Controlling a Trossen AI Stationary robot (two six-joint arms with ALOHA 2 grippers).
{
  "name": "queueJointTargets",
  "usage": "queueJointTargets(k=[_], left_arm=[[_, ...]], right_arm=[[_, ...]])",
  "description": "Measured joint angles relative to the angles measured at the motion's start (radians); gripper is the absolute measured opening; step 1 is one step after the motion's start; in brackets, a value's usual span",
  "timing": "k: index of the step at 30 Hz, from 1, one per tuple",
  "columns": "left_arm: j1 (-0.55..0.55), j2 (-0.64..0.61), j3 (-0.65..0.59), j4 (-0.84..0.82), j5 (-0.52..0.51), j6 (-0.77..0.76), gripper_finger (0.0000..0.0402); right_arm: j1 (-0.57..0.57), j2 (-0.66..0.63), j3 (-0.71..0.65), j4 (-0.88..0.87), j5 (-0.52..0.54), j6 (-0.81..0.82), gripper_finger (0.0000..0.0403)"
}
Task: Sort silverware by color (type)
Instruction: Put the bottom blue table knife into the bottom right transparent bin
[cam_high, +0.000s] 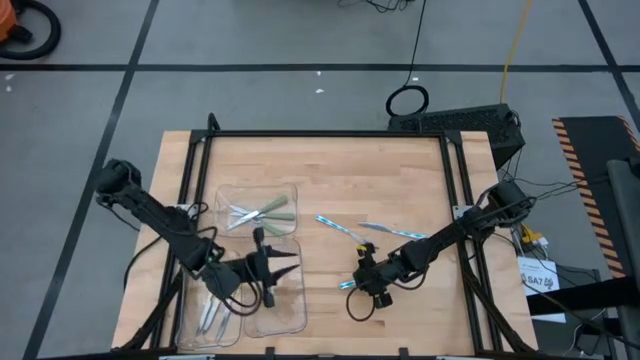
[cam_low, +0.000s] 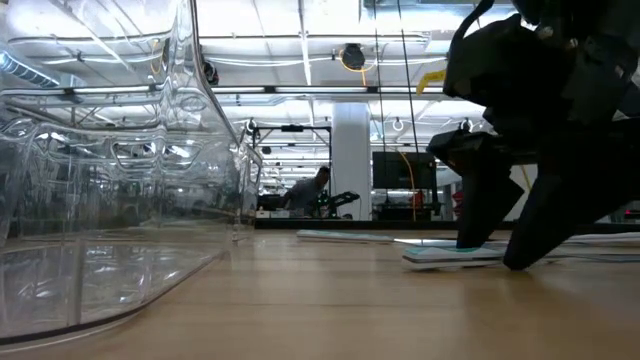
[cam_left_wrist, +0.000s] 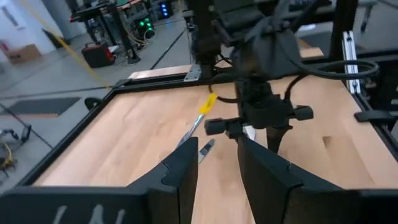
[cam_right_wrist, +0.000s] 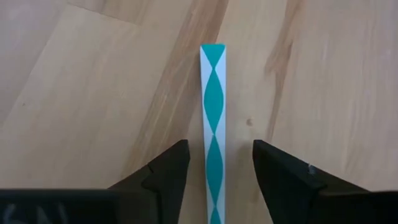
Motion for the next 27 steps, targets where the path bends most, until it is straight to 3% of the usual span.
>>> queueJointTargets(k=[4,12,27], left_arm=[[0.022,0.058,0.084,-0.001,0.030,0.064,0.0122],[0.054,0.143,0.205,-0.170,0.071,0.024,0.0122],[0.111,0.168,0.206,-0.160,0.086,-0.039,0.0122]], right_arm=[[-0.002,0.024,0.000,-0.026,-0.006,-0.001,0.0147],[-0.013,0.010,0.000,-0.051,-0.018,-0.057,0.0025],[0.025,-0.329,-0.006,-0.164,0.041,-0.109,0.0026]])
